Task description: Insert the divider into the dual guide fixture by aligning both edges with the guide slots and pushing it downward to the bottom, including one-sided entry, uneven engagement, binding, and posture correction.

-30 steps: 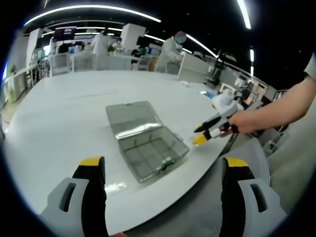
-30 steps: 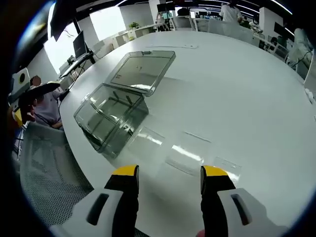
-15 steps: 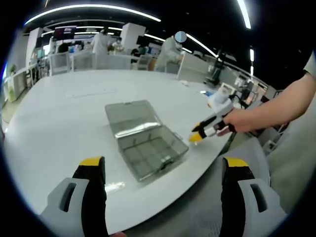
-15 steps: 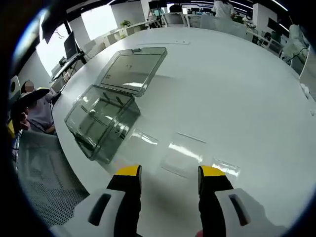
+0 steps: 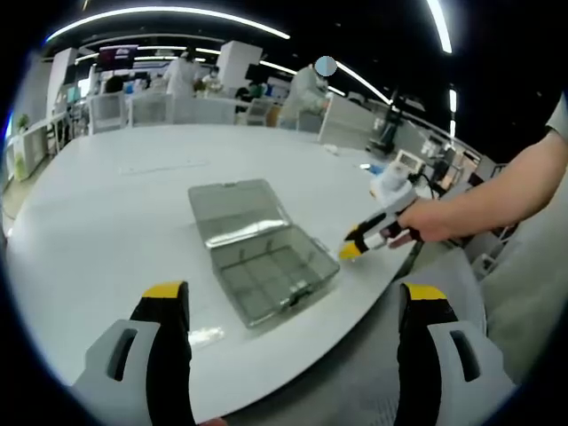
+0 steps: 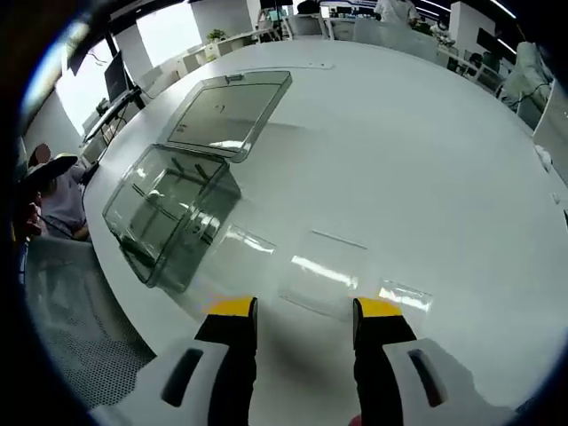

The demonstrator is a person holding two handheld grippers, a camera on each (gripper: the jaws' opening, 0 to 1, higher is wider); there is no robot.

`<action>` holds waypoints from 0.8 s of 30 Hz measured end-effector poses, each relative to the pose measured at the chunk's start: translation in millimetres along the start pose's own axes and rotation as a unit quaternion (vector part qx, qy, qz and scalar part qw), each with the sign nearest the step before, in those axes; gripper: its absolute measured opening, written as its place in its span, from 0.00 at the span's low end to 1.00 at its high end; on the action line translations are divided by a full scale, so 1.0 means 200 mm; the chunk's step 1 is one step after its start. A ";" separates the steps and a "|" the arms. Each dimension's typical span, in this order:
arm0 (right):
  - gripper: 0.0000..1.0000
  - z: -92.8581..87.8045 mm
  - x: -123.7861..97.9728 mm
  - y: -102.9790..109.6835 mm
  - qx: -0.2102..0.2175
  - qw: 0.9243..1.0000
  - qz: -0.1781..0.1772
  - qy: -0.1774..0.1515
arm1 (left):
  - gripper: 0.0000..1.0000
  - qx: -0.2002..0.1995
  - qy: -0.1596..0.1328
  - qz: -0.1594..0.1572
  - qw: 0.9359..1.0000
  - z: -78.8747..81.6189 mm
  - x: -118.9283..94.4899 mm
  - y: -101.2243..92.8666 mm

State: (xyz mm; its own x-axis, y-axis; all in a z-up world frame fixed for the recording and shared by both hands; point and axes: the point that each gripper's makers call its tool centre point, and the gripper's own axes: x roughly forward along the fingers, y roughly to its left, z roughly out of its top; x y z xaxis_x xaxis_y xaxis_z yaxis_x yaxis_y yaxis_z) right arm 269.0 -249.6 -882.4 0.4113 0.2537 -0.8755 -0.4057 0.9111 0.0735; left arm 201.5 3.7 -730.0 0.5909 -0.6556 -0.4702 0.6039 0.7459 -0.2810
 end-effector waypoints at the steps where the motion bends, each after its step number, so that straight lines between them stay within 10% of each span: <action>1: 0.37 0.00 0.00 -0.01 0.001 1.000 -0.002 0.000 | 0.96 0.000 0.000 0.000 1.000 0.00 0.00 0.00; 24: 0.30 0.00 -0.04 0.04 -0.004 0.999 -0.040 0.002 | 0.96 0.000 0.000 -0.006 1.000 0.02 0.03 0.00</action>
State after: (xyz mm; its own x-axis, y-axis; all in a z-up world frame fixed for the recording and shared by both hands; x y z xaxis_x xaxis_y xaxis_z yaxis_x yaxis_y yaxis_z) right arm 262.6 -243.7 -875.2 0.4393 0.1786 -0.8804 -0.3783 0.9257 -0.0010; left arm 207.0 0.4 -730.3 0.5835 -0.6645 -0.4670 0.6104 0.7381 -0.2874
